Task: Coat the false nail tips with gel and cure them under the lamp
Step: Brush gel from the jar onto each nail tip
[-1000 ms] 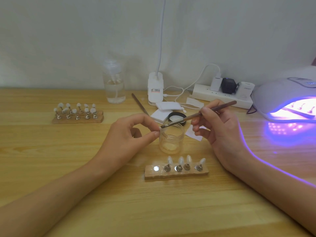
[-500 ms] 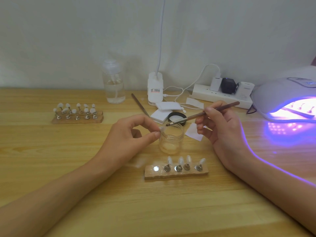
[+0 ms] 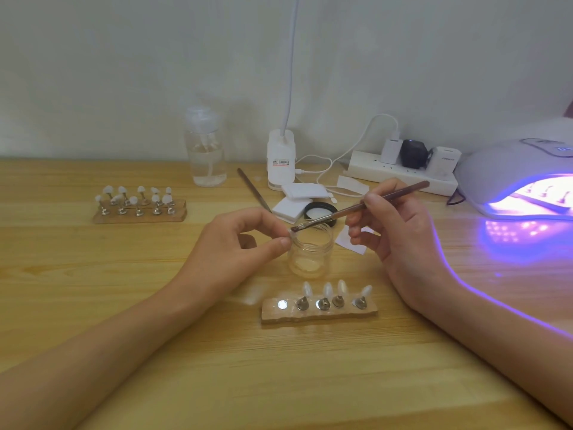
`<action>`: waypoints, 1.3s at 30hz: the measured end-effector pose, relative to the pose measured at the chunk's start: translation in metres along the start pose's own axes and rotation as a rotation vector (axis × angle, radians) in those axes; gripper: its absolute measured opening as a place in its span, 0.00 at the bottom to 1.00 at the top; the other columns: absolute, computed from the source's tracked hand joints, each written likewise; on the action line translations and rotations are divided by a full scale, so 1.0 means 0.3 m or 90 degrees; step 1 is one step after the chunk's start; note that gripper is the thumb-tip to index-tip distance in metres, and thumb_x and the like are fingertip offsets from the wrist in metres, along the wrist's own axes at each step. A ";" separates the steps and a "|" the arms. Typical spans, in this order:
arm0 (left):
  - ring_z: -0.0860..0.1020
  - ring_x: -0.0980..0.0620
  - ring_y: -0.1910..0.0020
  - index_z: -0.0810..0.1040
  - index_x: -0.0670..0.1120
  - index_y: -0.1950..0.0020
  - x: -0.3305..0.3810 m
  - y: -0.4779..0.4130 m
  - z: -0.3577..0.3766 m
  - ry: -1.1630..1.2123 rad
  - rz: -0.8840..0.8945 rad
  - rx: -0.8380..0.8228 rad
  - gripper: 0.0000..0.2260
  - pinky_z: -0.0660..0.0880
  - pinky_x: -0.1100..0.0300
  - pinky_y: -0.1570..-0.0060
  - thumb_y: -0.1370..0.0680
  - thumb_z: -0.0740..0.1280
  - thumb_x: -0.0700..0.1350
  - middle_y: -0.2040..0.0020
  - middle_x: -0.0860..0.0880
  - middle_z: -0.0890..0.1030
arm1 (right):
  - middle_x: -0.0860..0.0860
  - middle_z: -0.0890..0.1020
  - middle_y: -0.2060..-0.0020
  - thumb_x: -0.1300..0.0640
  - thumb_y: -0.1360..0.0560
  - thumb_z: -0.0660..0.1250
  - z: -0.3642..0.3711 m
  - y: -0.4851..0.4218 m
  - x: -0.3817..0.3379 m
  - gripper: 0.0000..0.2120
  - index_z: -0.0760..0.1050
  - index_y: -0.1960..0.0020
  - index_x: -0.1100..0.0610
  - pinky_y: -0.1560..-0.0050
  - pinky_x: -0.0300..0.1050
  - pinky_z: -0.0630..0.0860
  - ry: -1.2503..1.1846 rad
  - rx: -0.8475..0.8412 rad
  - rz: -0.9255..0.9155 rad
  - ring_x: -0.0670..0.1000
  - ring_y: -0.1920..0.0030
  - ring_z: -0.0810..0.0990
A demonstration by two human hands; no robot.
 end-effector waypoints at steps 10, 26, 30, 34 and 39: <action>0.67 0.57 0.72 0.82 0.52 0.60 -0.009 -0.004 0.005 0.016 -0.021 -0.007 0.03 0.66 0.72 0.71 0.27 0.74 0.46 0.57 0.56 0.84 | 0.52 0.82 0.67 0.59 0.21 0.63 -0.001 0.001 -0.001 0.04 0.71 0.55 0.56 0.66 0.40 0.78 0.002 0.003 -0.003 0.49 0.66 0.80; 0.72 0.66 0.70 0.83 0.49 0.57 -0.017 -0.014 0.013 0.036 -0.084 -0.039 0.02 0.66 0.77 0.68 0.25 0.72 0.45 0.63 0.59 0.83 | 0.52 0.82 0.67 0.60 0.20 0.63 -0.007 0.005 -0.018 0.06 0.72 0.56 0.54 0.67 0.39 0.77 -0.006 0.024 -0.028 0.50 0.67 0.80; 0.72 0.65 0.69 0.83 0.50 0.58 -0.016 -0.015 0.014 0.044 -0.086 -0.040 0.02 0.66 0.77 0.68 0.25 0.72 0.45 0.64 0.59 0.83 | 0.53 0.82 0.66 0.58 0.22 0.64 0.010 0.007 -0.020 0.04 0.72 0.55 0.56 0.67 0.39 0.77 0.012 -0.007 -0.033 0.50 0.66 0.81; 0.73 0.66 0.68 0.83 0.49 0.58 -0.014 -0.013 0.014 0.043 -0.081 -0.042 0.02 0.66 0.77 0.67 0.25 0.73 0.45 0.62 0.58 0.84 | 0.53 0.82 0.67 0.62 0.19 0.62 -0.018 0.005 -0.012 0.07 0.71 0.56 0.56 0.68 0.40 0.77 0.029 0.042 -0.024 0.50 0.67 0.80; 0.71 0.62 0.68 0.83 0.50 0.58 -0.013 -0.012 0.014 0.043 -0.083 -0.042 0.02 0.65 0.76 0.69 0.25 0.72 0.45 0.62 0.58 0.83 | 0.53 0.83 0.65 0.58 0.22 0.63 0.011 0.007 -0.026 0.04 0.72 0.55 0.55 0.65 0.40 0.78 -0.003 -0.007 -0.040 0.50 0.65 0.81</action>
Point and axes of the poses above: each hand's wrist, its own y-axis away from the middle knuckle, its own z-axis out of the palm, x = y × z, the point moved 7 cm from there along -y, towards the middle knuckle
